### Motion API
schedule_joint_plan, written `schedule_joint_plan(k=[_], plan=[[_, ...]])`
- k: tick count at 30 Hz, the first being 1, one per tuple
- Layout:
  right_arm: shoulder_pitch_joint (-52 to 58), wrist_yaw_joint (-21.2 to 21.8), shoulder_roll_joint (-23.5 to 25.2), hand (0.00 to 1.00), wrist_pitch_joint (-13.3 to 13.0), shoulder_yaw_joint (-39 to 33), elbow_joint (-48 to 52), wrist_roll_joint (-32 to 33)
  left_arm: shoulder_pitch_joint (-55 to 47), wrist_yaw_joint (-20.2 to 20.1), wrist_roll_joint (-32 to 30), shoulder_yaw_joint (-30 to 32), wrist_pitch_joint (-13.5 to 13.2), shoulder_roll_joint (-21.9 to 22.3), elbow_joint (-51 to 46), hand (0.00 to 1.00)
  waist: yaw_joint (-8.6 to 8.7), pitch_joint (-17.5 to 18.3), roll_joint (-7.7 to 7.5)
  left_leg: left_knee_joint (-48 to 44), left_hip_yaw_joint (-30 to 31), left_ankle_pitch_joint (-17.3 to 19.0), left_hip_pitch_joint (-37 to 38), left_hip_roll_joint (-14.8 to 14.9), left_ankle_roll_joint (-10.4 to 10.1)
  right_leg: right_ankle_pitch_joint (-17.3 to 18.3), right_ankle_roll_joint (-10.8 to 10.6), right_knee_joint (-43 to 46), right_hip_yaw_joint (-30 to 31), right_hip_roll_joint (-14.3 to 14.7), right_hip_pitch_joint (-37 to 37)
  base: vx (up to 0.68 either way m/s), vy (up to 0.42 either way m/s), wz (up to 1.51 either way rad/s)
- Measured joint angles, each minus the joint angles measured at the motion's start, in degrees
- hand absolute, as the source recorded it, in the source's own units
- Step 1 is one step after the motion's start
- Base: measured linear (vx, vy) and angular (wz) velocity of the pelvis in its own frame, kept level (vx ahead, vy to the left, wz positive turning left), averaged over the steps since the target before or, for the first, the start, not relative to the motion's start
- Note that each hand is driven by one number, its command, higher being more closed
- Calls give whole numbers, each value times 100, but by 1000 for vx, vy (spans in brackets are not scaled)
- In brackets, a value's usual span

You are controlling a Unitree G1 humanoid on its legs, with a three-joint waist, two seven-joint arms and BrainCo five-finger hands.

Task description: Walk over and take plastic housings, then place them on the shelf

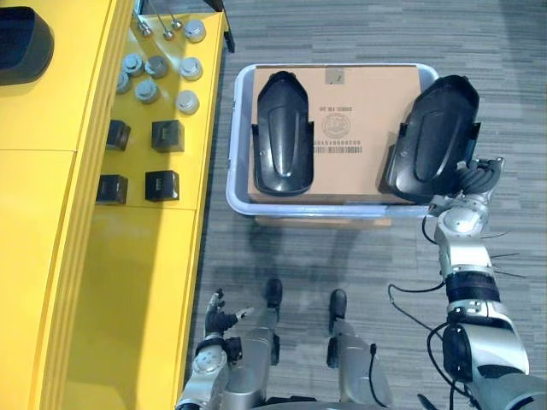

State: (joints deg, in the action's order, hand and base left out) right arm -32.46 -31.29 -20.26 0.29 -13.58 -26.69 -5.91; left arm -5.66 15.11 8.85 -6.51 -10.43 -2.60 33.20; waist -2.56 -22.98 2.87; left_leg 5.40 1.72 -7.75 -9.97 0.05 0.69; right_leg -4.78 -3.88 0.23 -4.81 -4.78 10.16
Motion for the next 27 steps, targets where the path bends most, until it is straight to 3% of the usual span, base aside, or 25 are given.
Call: schedule_joint_plan(k=[6, 15, 19, 27], plan=[[594, 3, 400, 100, -209, 22, 921, -282, -240, -6, -26, -1, -7, -7, -1086, 0, 10, 359, -156, -1, 74, 2, 29, 7, -2, 1, -1, -92, -88, 4, -109, 69, -16, 8], [1318, 51, 841, 100, -417, 560, 2366, -734, -446, 54, -64, -11, -62, 22, -3281, 0, 17, 764, -177, 14, 248, 55, 220, -6, -55, 75, 11, -145, -277, -6, -404, 6, -7, 10], [1488, 207, 1038, 100, -438, 882, 2814, -1001, -366, 268, -240, -67, -165, 21, -4295, 0, 8, 1007, -192, 13, 274, 45, 284, -17, -43, 83, 5, -157, -316, -16, -495, 21, -10, 5], [1489, 435, 1312, 100, -526, 1729, 3582, -1295, 451, 407, -331, -707, -178, 54, -4590, 0, 14, 1287, -226, 17, 284, 31, 418, -34, -28, 93, -1, -159, -353, -33, -641, 13, -4, 2]])
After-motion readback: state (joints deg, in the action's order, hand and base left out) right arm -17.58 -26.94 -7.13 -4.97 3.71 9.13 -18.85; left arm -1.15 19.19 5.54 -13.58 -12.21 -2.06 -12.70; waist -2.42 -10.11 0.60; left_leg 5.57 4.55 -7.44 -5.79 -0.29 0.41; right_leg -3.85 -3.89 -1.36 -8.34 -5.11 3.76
